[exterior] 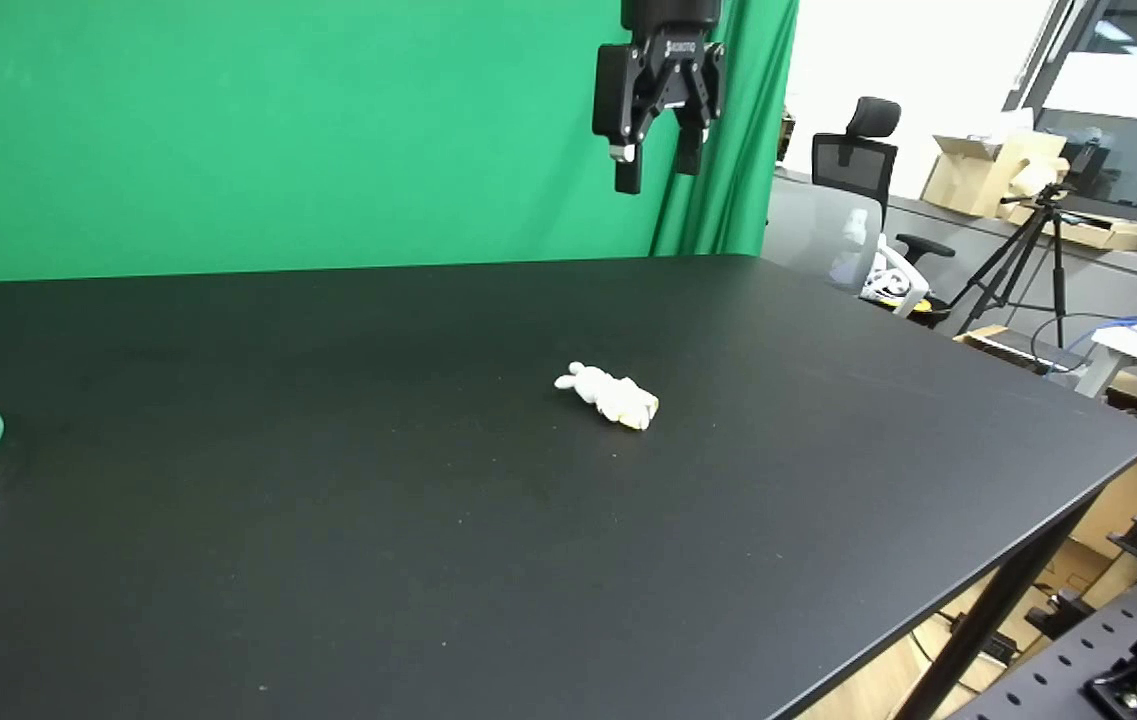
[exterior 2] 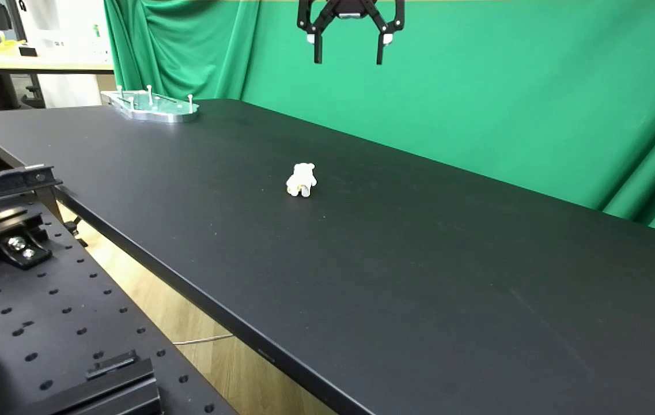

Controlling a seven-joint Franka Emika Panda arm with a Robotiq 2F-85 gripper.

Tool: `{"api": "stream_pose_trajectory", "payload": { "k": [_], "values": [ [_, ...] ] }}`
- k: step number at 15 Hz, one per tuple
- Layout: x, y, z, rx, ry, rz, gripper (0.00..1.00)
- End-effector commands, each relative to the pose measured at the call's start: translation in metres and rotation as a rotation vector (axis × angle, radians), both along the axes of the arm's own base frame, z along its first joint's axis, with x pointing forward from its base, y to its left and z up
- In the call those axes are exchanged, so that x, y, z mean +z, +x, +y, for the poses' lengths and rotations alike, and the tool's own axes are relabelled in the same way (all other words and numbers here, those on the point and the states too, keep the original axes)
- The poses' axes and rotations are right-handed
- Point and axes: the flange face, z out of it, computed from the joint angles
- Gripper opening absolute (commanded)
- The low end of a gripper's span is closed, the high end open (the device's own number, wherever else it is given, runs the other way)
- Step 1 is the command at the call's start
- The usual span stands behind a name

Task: Move the toy forward

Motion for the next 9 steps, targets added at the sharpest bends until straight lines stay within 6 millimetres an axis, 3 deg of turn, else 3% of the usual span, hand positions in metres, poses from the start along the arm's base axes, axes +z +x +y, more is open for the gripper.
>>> {"api": "stream_pose_trajectory", "payload": {
  "k": [1,9],
  "values": [
    [-0.017,0.023,0.009,0.014,-0.007,-0.017,1.0],
    [-0.087,0.013,0.029,0.071,0.012,0.051,1.0]
  ]
}}
